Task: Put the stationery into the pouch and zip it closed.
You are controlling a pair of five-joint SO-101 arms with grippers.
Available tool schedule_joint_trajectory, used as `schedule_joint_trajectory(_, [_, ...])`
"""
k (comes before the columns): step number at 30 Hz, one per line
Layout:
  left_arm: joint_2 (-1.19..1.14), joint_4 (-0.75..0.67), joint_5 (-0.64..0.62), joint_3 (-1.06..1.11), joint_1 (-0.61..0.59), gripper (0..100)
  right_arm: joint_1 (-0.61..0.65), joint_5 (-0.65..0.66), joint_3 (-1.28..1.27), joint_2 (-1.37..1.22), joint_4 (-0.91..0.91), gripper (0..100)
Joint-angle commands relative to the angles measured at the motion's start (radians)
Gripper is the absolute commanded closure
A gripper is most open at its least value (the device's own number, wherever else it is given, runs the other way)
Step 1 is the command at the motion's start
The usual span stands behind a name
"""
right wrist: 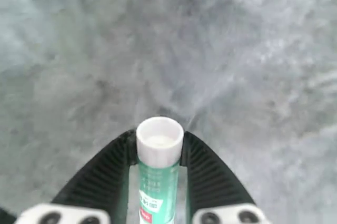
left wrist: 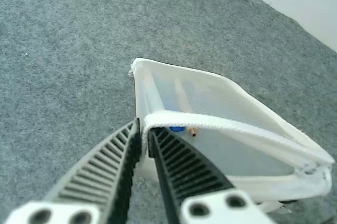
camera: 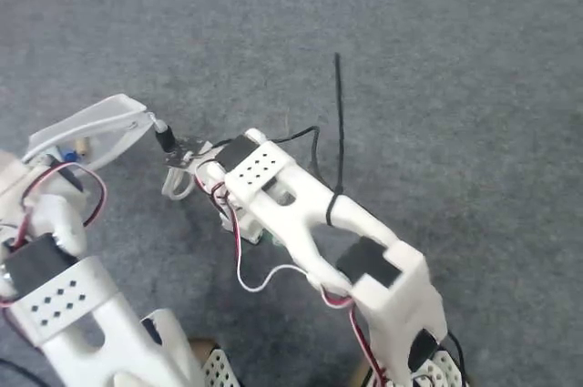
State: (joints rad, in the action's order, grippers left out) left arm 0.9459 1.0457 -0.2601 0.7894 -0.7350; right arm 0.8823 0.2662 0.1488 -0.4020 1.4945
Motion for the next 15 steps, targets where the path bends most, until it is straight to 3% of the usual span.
schedule_joint_trajectory(1, [0.002, -0.029, -0.011, -0.016, 0.054, 99, 0.012, -0.005, 0.028, 0.191, 0.082, 99.3])
schedule_joint_trajectory(15, [0.002, 0.19, 0.078, -0.176, 0.325, 99, -0.031, -0.014, 0.025, 0.383, 0.091, 99.3])
